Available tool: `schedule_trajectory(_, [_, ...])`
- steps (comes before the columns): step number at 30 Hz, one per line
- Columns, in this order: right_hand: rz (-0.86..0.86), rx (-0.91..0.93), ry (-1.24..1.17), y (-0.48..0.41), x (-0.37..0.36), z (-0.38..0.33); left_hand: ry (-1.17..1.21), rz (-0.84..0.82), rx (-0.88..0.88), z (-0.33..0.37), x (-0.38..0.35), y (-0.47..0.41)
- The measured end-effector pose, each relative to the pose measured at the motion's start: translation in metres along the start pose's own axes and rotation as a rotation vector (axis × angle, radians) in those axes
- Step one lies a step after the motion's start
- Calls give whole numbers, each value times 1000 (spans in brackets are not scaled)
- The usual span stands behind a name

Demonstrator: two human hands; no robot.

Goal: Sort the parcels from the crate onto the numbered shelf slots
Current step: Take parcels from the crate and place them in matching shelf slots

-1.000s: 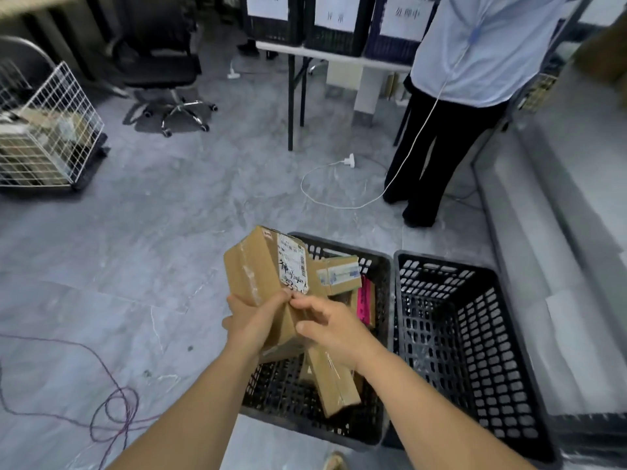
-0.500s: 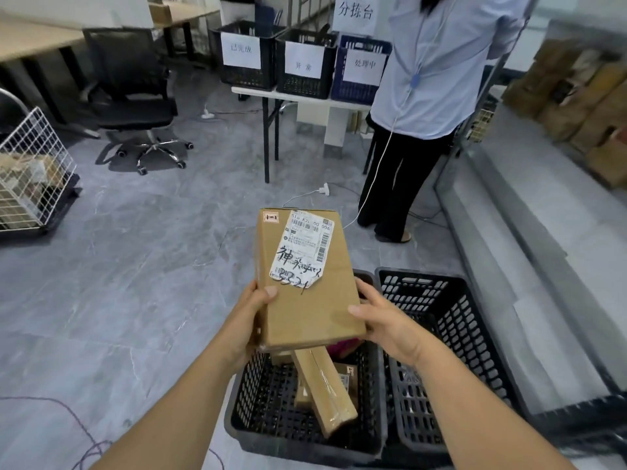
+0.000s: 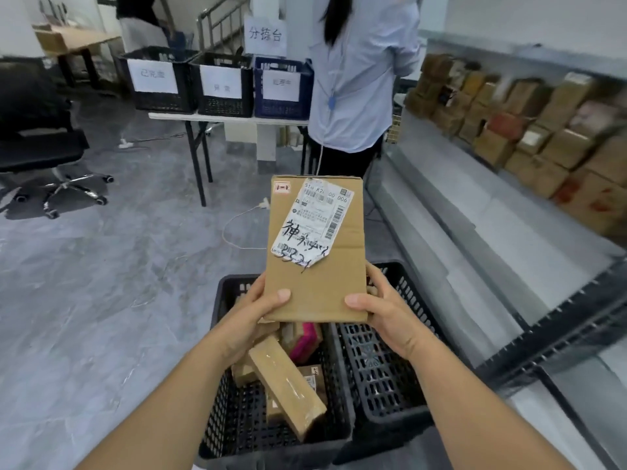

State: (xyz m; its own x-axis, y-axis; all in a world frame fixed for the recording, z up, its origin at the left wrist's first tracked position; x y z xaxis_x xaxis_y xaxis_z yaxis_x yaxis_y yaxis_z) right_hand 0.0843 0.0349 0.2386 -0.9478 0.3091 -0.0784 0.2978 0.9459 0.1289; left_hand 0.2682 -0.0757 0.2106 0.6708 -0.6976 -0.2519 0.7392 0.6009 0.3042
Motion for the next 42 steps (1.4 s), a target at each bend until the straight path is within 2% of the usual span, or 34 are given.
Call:
schedule_trajectory(6, [70,48,42,48,44,-31,16,-114,-51,12,-55,-12])
schedule_trajectory(24, [643,262,166,264,205,-86,-240,-523,-146,17,-323,-8])
schedule_trajectory(30, [772,346,245,342,246,-119,-410,-618,-356,39,-399,15])
schedule_trajectory(35, [925,399,386,406,278,-146,-585,-612,-570,64,-457,27])
schedule_trajectory(42, [1054,439,483,457,307,-190,-799,-623,-846,97,-530,28])
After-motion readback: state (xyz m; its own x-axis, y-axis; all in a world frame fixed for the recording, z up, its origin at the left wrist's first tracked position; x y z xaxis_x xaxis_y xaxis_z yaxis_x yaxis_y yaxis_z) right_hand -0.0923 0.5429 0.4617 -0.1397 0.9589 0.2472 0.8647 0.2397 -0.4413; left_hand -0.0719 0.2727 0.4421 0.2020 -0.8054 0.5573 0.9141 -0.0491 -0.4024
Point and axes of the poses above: each hand's wrist, its own y-axis away from the middle knuckle, its own x-axis out of the back of the hand, z = x × y, the point moved 5 cm from there along -y, towards the middle knuckle, and after that the axes turned 4 degrees about x, right-handed, at the moved point
